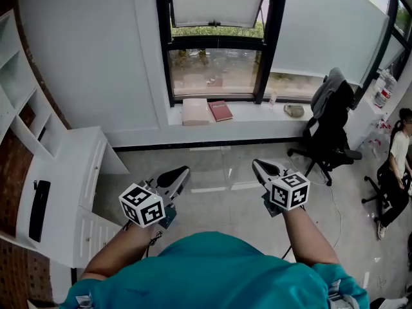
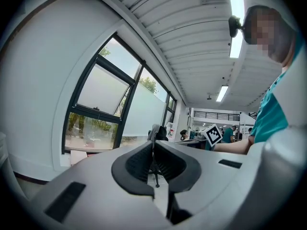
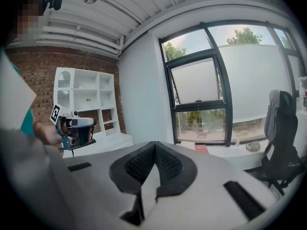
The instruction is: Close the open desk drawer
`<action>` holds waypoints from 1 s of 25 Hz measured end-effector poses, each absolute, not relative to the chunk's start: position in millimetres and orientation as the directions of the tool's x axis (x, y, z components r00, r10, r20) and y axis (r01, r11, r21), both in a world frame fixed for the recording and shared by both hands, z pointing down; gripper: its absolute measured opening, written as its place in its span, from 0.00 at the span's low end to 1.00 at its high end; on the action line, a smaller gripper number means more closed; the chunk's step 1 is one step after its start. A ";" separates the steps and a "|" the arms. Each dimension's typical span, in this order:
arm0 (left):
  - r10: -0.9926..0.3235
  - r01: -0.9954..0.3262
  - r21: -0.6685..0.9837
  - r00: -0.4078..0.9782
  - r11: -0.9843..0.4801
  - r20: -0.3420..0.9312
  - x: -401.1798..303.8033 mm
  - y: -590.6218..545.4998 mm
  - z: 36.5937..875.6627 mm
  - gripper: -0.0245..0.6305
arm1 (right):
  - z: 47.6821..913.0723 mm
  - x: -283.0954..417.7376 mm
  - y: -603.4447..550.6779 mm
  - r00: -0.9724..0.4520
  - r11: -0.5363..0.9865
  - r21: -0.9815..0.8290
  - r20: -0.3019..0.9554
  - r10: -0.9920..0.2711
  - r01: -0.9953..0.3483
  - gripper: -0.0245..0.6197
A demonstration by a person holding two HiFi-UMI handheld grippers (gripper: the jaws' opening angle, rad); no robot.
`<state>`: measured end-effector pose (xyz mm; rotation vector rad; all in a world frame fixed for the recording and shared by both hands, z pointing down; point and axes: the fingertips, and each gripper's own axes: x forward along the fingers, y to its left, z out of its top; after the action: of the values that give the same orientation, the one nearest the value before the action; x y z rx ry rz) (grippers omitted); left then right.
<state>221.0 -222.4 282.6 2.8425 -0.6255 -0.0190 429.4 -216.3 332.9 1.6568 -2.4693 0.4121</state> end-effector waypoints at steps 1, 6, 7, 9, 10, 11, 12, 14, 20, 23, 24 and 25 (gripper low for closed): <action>-0.420 -0.416 0.225 0.907 -0.881 0.033 219.5 -222.3 279.5 0.07 | 329.3 430.5 -214.8 -0.386 0.358 -0.151 0.260 -0.885 -0.921 0.07; -0.454 -0.446 0.221 0.891 -0.867 0.018 207.1 -221.7 269.5 0.07 | 311.5 429.3 -213.2 -0.404 0.379 -0.148 0.231 -0.885 -0.914 0.07; -0.462 -0.454 0.225 0.887 -0.862 0.016 204.5 -222.4 269.1 0.07 | 309.1 427.9 -214.4 -0.410 0.385 -0.149 0.226 -0.884 -0.911 0.07; -0.478 -0.467 0.234 0.878 -0.853 0.010 200.2 -224.5 268.4 0.07 | 305.1 424.7 -218.1 -0.422 0.398 -0.147 0.218 -0.880 -0.906 0.07; -0.485 -0.473 0.238 0.874 -0.848 0.007 198.4 -225.4 267.9 0.07 | 303.6 422.8 -220.2 -0.426 0.403 -0.143 0.216 -0.879 -0.904 0.07; -0.491 -0.478 0.241 0.871 -0.845 0.005 196.5 -225.8 267.5 0.07 | 302.6 420.7 -222.1 -0.429 0.407 -0.140 0.215 -0.878 -0.903 0.07; -0.496 -0.481 0.243 0.869 -0.842 0.003 194.4 -225.6 267.3 0.07 | 302.4 418.1 -223.5 -0.432 0.410 -0.141 0.213 -0.876 -0.901 0.07; -0.502 -0.487 0.244 0.865 -0.839 0.001 191.0 -224.4 267.5 0.07 | 303.9 413.5 -225.4 -0.439 0.416 -0.145 0.213 -0.873 -0.898 0.07; -0.518 -0.502 0.249 0.855 -0.828 0.000 184.1 -224.6 269.0 0.07 | 308.9 404.6 -229.0 -0.460 0.438 -0.144 0.219 -0.860 -0.887 0.07; -0.523 -0.505 0.253 0.852 -0.825 -0.004 174.9 -227.2 270.7 0.07 | 311.0 395.6 -232.6 -0.464 0.442 -0.145 0.219 -0.858 -0.885 0.07; -0.524 -0.506 0.253 0.852 -0.824 -0.003 175.7 -227.9 270.1 0.07 | 310.7 395.6 -233.9 -0.467 0.444 -0.145 0.220 -0.857 -0.884 0.07; -0.525 -0.507 0.254 0.851 -0.824 -0.002 178.4 -228.3 268.9 0.07 | 309.9 397.4 -234.9 -0.470 0.448 -0.146 0.220 -0.854 -0.882 0.07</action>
<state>178.4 -228.3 268.9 2.7838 -0.7890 -0.1048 397.4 -234.9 309.9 1.5504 -2.5740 0.3648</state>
